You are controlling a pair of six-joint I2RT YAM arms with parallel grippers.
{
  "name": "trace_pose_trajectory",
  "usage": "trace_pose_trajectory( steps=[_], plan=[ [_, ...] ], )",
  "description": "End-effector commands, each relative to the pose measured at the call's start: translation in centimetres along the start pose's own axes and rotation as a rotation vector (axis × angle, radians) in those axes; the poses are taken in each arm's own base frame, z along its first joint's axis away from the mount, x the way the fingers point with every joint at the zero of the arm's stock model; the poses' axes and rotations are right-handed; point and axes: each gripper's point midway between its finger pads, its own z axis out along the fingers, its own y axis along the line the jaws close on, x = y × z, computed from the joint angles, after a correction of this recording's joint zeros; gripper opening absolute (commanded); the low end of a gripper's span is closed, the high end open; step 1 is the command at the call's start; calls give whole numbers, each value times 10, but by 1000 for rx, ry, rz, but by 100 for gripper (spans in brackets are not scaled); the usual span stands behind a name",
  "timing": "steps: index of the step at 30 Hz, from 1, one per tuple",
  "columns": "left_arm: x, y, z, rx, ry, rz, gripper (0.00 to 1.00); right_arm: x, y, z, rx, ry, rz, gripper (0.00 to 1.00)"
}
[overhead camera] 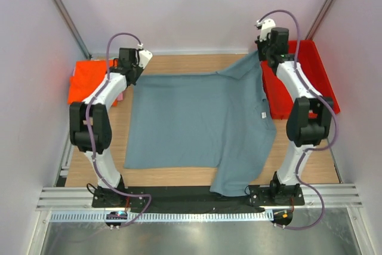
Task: Fold and stack the t-shirts
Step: Flatten the tshirt out
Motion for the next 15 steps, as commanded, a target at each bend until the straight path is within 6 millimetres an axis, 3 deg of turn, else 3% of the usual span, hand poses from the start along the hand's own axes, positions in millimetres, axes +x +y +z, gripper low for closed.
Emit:
trace_pose_trajectory(
  steps=[1, 2, 6, 7, 12, 15],
  plan=[
    [-37, 36, 23, -119, -104, -45, 0, -57, -12, 18, 68, -190, 9, 1],
    [-28, 32, 43, -110, -71, -45, 0, -41, -6, 34, 57, -158, 13, 1],
    [-31, 43, 67, -138, -59, -66, 0, -23, -2, 64, 81, -139, 35, 1],
    [-29, 44, 71, -138, -51, -72, 0, -27, -4, 67, 84, -148, 38, 1],
    [-21, 53, 90, -155, -34, -111, 0, -10, 0, 92, 85, -120, 60, 1],
    [-23, 67, 95, -185, -37, -114, 0, -18, -1, 100, 89, -138, 65, 1]
  ],
)
